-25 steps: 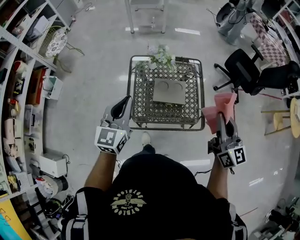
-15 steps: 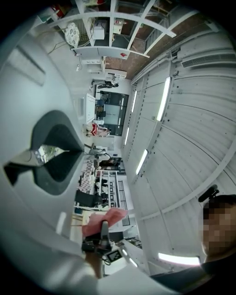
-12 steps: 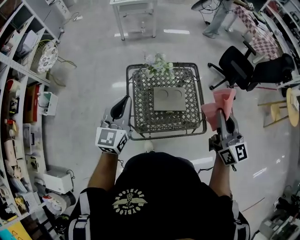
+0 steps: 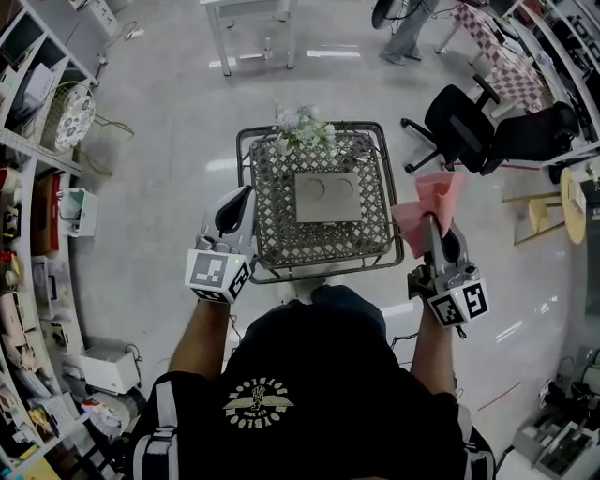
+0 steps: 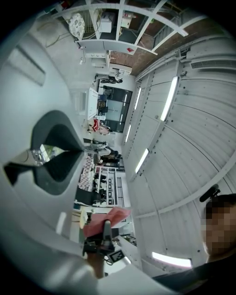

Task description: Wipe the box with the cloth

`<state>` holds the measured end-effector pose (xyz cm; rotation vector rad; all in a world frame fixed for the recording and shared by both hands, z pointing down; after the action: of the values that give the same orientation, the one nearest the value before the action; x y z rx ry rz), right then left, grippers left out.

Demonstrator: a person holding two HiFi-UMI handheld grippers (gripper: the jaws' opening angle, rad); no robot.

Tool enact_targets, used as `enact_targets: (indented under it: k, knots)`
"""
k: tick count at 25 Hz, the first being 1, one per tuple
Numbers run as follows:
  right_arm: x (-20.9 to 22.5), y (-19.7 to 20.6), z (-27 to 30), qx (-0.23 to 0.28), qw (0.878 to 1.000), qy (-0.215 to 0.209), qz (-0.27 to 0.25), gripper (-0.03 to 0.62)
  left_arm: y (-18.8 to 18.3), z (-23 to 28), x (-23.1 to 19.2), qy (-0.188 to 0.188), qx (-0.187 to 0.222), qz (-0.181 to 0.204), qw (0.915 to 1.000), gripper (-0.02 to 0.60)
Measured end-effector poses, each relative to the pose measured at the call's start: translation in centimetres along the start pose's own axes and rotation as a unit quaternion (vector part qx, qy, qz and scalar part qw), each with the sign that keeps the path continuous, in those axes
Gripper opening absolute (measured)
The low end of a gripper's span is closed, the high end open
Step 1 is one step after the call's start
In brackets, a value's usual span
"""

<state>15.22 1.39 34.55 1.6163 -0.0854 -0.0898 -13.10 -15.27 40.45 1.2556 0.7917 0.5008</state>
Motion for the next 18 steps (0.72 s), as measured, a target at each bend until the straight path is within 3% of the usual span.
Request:
enact_targets:
  k: [9, 18]
  knots:
    - [3.2, 6.6, 5.2, -0.059, 0.996, -0.063, 0.022, 0.018, 2.0, 3.2, 1.7, -0.027, -0.02, -0.01, 0.9994, 0.0]
    - [4.3, 12.8, 12.0, -0.109, 0.983, -0.14, 0.042, 0.018, 2.4, 4.3, -0.6, -0.101, -0.024, -0.012, 0.9946, 0.0]
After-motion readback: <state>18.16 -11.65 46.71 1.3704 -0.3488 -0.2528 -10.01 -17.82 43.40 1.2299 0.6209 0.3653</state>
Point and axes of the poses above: the fingertips, and each gripper's own axes: z forward along the fingers, x to its right, y out of its underside, the point moved 2 cm from there along -z, backward along the fingers, and after that the axes turned 10 degrees about -z, right-handed, at the moved point
